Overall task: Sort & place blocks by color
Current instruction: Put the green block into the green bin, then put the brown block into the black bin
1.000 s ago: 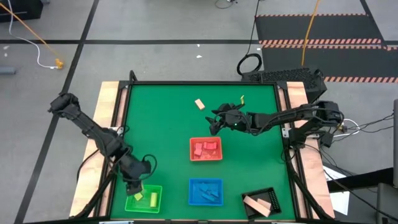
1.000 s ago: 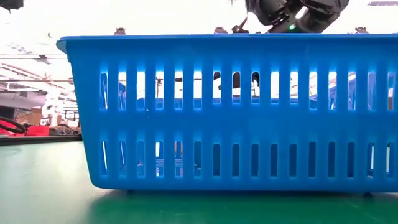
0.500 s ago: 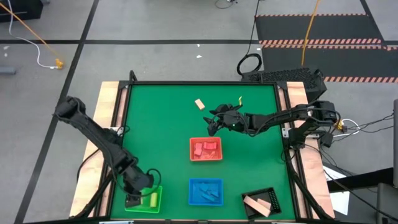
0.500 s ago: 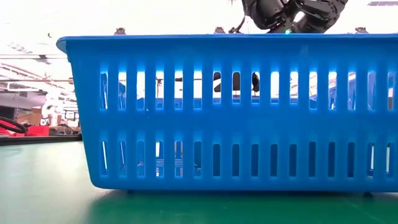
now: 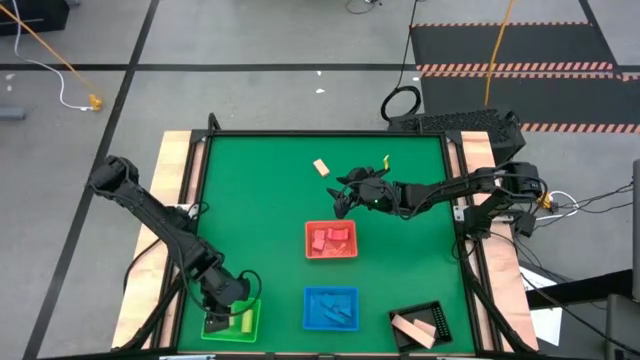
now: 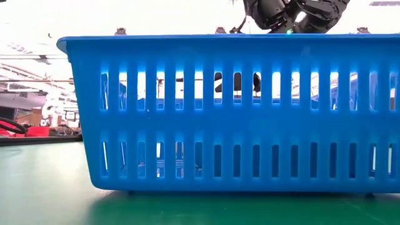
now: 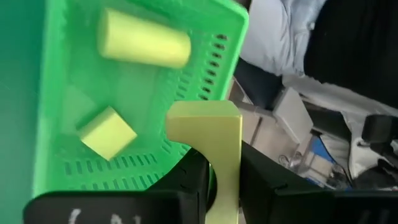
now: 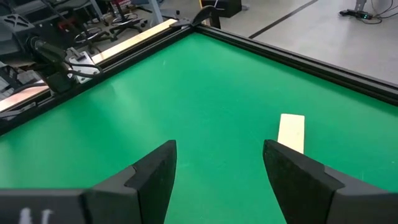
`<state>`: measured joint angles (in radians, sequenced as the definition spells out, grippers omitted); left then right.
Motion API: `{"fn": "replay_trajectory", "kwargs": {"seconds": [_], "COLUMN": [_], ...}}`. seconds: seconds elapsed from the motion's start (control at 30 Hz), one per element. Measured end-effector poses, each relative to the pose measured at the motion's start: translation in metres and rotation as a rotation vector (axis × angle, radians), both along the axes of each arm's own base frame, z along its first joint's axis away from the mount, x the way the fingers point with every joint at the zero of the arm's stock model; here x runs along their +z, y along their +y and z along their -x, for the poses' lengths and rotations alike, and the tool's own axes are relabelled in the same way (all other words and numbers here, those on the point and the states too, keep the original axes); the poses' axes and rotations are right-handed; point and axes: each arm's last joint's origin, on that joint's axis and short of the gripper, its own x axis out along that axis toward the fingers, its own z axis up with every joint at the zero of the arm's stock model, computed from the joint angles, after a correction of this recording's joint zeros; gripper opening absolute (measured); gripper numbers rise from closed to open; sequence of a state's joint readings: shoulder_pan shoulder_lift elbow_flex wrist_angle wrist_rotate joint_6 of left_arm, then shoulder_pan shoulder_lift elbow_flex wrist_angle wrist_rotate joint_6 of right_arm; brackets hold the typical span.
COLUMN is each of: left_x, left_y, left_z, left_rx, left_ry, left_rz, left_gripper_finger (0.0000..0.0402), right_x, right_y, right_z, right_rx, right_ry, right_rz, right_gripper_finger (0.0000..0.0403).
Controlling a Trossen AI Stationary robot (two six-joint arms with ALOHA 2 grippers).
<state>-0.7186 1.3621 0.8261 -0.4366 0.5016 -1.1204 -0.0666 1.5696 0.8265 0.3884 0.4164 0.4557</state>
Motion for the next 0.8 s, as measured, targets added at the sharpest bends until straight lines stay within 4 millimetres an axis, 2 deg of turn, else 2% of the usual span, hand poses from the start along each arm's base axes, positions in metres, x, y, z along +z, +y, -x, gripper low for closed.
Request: {"fn": "replay_trajectory", "kwargs": {"seconds": [0.2,0.47,0.57,0.67,0.8], "left_x": [-0.001,-0.001,-0.001,-0.001,-0.001], "left_y": [0.001,0.001,0.003,0.005,0.012], "left_z": [0.0,0.0,-0.001,-0.004,-0.01], "left_rx": [-0.034,-0.058,-0.044,-0.04,-0.062], "left_ry": [-0.087,-0.083,-0.076,-0.084,-0.14], "left_rz": [-0.055,-0.039,-0.038,-0.038,-0.045], "left_gripper_finger": [0.0084,0.0019,0.001,0.0026,0.0068], "right_x": [0.0,0.0,0.0,0.0,0.0], "right_y": [0.0,-0.001,-0.005,-0.012,-0.027], "right_z": [0.0,0.0,0.001,0.001,0.003], "right_rx": [-0.001,-0.005,-0.016,-0.043,-0.063], "right_ry": [-0.001,-0.001,-0.002,-0.011,-0.034], "right_rz": [-0.002,-0.002,-0.003,-0.018,-0.076], "right_gripper_finger": [0.0231,0.0231,0.0231,0.0231,0.0231]}}
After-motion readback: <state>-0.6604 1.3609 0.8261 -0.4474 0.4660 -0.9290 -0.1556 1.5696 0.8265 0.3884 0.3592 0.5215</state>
